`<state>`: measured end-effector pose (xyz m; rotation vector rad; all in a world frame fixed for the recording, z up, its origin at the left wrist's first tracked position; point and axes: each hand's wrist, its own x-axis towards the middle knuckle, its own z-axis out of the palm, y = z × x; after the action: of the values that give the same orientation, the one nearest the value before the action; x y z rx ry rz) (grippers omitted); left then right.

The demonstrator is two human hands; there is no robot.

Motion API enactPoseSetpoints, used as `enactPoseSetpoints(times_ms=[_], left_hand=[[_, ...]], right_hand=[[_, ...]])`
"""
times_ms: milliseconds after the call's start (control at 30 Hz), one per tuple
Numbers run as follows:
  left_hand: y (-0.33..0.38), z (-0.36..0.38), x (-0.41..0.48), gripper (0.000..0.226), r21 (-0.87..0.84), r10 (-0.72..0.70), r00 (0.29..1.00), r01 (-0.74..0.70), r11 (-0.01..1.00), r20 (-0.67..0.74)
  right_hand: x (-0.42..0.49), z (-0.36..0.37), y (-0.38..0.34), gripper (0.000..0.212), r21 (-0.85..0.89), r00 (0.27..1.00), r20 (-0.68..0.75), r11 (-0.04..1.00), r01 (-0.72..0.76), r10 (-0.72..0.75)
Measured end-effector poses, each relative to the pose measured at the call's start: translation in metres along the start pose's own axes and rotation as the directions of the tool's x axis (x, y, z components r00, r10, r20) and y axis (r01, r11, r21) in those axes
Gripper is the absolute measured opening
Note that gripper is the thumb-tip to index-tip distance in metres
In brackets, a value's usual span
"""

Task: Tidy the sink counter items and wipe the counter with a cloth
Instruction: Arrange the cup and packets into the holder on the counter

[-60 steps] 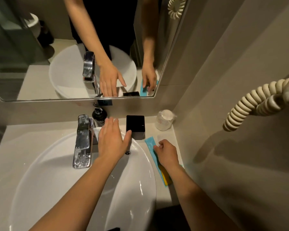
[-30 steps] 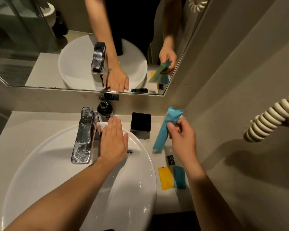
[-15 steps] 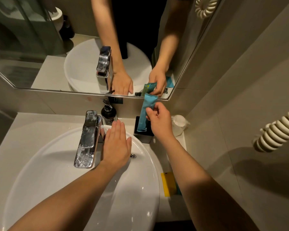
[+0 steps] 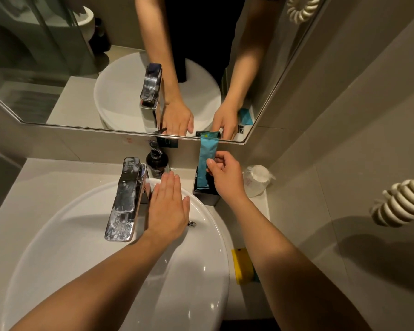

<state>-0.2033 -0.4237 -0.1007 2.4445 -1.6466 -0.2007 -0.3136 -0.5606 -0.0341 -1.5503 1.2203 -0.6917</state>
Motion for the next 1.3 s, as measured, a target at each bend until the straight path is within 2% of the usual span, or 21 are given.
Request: enactPoseSetpoints(times_ms=[100, 233, 400, 467, 600, 800, 900, 967, 1000, 1100, 1300], left_hand=[[0.0, 0.001, 0.0, 0.069, 0.005, 0.003, 1.0, -0.003, 1.0, 0.005], [-0.001, 0.001, -0.001, 0.067, 0.008, 0.008, 1.0, -0.008, 1.0, 0.014], [0.0, -0.001, 0.0, 0.069, 0.009, 0.005, 1.0, -0.005, 1.0, 0.015], [0.0, -0.001, -0.001, 0.067, 0.004, 0.002, 1.0, -0.002, 1.0, 0.015], [0.001, -0.003, -0.001, 0.065, 0.005, 0.0, 1.0, 0.0, 1.0, 0.012], [0.0, -0.003, -0.001, 0.066, 0.008, -0.009, 1.0, 0.009, 1.0, 0.017], [0.0, -0.003, -0.001, 0.066, 0.005, -0.008, 1.0, 0.008, 1.0, 0.022], [0.001, -0.003, -0.001, 0.066, 0.004, -0.008, 1.0, 0.008, 1.0, 0.023], [0.001, -0.003, -0.001, 0.066, 0.005, -0.01, 1.0, 0.01, 1.0, 0.024], [0.001, -0.003, -0.001, 0.067, 0.004, -0.01, 1.0, 0.01, 1.0, 0.025], [0.002, -0.007, -0.002, 0.066, -0.001, -0.009, 1.0, 0.009, 1.0, 0.024]], right_hand=[[-0.008, -0.01, 0.006, 0.029, 0.028, 0.998, -0.066, 0.999, -0.02, 0.022], [-0.026, -0.034, 0.023, 0.021, 0.061, 0.976, -0.2, 0.995, -0.074, 0.085], [-0.052, -0.07, 0.062, 0.019, -0.088, 0.932, -0.29, 0.964, -0.253, 0.218], [-0.059, -0.079, 0.079, 0.021, -0.181, 0.913, -0.299, 0.923, -0.338, 0.276], [-0.069, -0.085, 0.103, 0.039, -0.394, 0.906, -0.242, 0.819, -0.418, 0.346], [-0.072, -0.078, 0.114, 0.045, -0.497, 0.888, -0.192, 0.739, -0.455, 0.418], [-0.069, -0.077, 0.117, 0.04, -0.485, 0.876, -0.19, 0.734, -0.476, 0.442], [-0.066, -0.078, 0.118, 0.023, -0.516, 0.876, -0.177, 0.716, -0.47, 0.448], [-0.065, -0.079, 0.118, 0.021, -0.523, 0.877, -0.175, 0.712, -0.468, 0.448], [-0.063, -0.083, 0.114, 0.042, -0.467, 0.891, -0.167, 0.762, -0.449, 0.422], [-0.067, -0.095, 0.057, 0.026, -0.207, 0.951, -0.165, 0.934, -0.292, 0.261]])
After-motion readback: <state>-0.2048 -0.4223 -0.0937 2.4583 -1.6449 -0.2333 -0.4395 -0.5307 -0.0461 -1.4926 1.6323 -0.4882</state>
